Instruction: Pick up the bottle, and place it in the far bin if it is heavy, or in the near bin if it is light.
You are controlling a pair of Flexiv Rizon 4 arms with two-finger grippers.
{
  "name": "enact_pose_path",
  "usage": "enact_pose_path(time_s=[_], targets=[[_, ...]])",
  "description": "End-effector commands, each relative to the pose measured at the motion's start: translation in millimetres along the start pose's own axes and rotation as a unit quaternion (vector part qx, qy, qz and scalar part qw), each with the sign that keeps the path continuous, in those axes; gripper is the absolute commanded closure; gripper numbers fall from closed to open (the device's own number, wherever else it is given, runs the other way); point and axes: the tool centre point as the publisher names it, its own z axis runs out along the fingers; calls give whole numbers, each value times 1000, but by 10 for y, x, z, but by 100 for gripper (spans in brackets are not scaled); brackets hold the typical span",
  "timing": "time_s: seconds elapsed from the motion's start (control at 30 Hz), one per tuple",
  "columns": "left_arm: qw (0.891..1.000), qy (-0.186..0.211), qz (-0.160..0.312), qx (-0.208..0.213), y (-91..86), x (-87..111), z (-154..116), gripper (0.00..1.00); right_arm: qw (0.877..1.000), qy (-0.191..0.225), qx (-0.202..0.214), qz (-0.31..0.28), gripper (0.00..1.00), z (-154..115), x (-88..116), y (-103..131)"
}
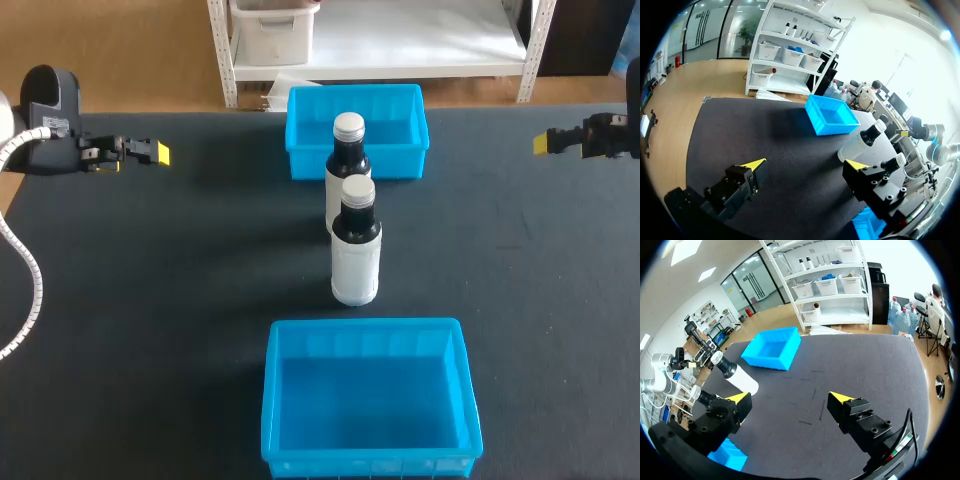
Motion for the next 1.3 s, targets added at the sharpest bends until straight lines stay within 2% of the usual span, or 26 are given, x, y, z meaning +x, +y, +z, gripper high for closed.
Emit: enact_pose_path(time_s=[0.03,0.47,0.53,0.6,0.63,0.7,1.3], targets=[[1000,0,0,0,0,0,0,0,1000,0,2,0,0,-6,3,11],[1000,0,0,0,0,0,0,0,1000,0,2,0,0,-6,3,11],[1000,0,0,0,0,0,0,0,997,24,-31,-63,0,-15,-2,15],[1000,0,0,0,0,0,0,0,986,59,-76,-138,0,-51,-10,34],[1000,0,0,0,0,0,0,0,974,83,-106,-180,0,-81,-14,53],[1000,0,0,0,0,0,0,0,934,141,-178,-276,0,-170,19,107],[1000,0,0,0,0,0,0,0,934,141,-178,-276,0,-170,19,107]])
